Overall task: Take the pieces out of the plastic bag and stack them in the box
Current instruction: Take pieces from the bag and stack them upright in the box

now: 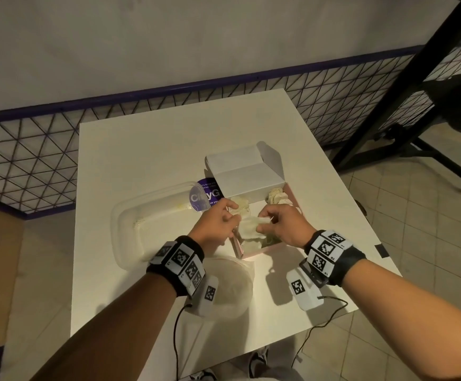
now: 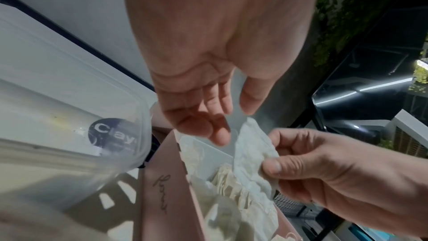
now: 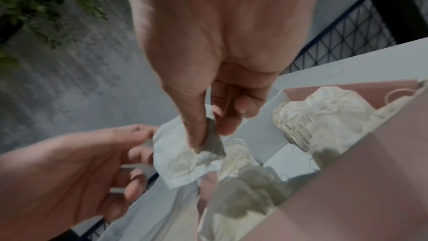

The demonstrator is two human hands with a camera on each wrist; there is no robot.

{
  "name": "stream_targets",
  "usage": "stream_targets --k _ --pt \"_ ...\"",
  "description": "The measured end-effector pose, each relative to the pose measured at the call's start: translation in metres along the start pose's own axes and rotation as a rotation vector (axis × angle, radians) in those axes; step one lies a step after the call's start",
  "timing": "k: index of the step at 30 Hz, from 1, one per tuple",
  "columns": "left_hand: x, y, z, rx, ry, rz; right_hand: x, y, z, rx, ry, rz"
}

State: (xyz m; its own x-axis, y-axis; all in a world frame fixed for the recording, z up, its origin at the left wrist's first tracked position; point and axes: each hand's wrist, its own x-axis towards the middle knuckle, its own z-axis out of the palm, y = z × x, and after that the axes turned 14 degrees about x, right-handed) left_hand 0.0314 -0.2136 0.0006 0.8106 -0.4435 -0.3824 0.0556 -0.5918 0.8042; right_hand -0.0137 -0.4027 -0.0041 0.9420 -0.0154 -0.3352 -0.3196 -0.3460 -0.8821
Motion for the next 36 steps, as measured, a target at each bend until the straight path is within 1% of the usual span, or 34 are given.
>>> stream_targets --k 3,8,10,12,15,21,25,28,29,33,36 --pt "0.000 -0.011 0.000 0.076 -0.029 -0.049 0.006 0.014 -0.004 -0.061 0.029 0.069" --pt "0.000 -0.018 0.009 0.230 -0.043 -0.065 0.014 0.022 -0.003 -0.138 -0.128 0.128" --pt "0.002 -0.019 0.013 0.283 -0.038 -0.071 0.016 0.024 -0.001 -0.108 -0.160 0.121" --pt "0.004 -0.020 0.017 0.304 -0.050 -0.078 0.019 0.026 0.000 -0.138 -0.187 0.127" --pt "0.006 -0.022 0.023 0.318 -0.087 -0.110 0.024 0.032 0.006 -0.166 -0.192 0.171" --pt "0.013 -0.028 0.028 0.258 -0.077 -0.151 0.030 0.035 0.013 -0.272 -0.216 0.209" --pt "0.016 -0.033 0.028 0.243 -0.068 -0.149 0.033 0.028 0.016 -0.388 -0.229 0.267" --pt "0.017 -0.036 0.029 0.263 -0.056 -0.122 0.034 0.031 0.020 -0.398 -0.236 0.298" --pt "0.017 -0.037 0.030 0.258 -0.056 -0.121 0.035 0.032 0.021 -0.401 -0.239 0.282" --pt "0.017 -0.040 0.029 0.220 -0.059 -0.127 0.033 0.027 0.020 -0.383 -0.269 0.296" --pt "0.018 -0.041 0.029 0.218 -0.072 -0.120 0.028 0.017 0.001 -0.421 -0.256 0.275"
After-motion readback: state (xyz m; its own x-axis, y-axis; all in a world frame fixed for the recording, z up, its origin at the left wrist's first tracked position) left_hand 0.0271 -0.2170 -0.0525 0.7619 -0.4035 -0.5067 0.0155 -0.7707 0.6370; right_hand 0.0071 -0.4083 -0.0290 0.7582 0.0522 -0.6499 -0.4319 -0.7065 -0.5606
